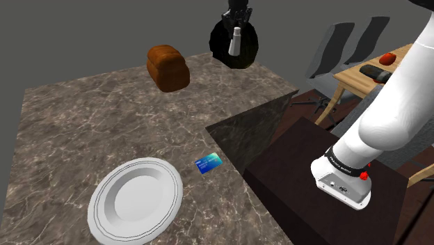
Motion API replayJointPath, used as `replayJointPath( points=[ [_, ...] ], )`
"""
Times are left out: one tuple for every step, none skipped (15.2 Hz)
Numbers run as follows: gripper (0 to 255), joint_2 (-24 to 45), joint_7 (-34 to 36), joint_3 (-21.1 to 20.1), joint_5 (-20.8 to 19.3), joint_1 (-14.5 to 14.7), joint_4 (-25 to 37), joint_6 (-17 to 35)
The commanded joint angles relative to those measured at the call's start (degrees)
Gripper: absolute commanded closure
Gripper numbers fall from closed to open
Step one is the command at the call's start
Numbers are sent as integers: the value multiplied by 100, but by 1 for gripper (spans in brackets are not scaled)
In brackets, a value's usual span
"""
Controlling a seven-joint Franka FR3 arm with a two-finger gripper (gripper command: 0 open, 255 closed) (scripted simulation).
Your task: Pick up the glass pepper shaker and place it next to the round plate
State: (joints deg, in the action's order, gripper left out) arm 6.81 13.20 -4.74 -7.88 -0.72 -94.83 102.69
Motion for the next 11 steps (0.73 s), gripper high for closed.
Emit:
replayJointPath(
  points=[
    [255,-186,237,-100,1,124,-230,16],
    [255,-263,358,-155,2,189,-324,18],
    [255,-334,480,-212,6,254,-410,17],
    [255,-400,603,-270,10,317,-489,14],
    [255,-461,726,-330,15,382,-560,9],
    [255,-517,850,-389,21,447,-624,2],
    [255,-567,975,-450,27,513,-681,-7],
    [255,-612,1101,-513,35,578,-731,-17],
    [255,-651,1228,-577,42,643,-774,-29],
    [255,-685,1355,-642,50,708,-810,-42],
    [255,-713,1483,-708,58,772,-839,-57]
  ],
)
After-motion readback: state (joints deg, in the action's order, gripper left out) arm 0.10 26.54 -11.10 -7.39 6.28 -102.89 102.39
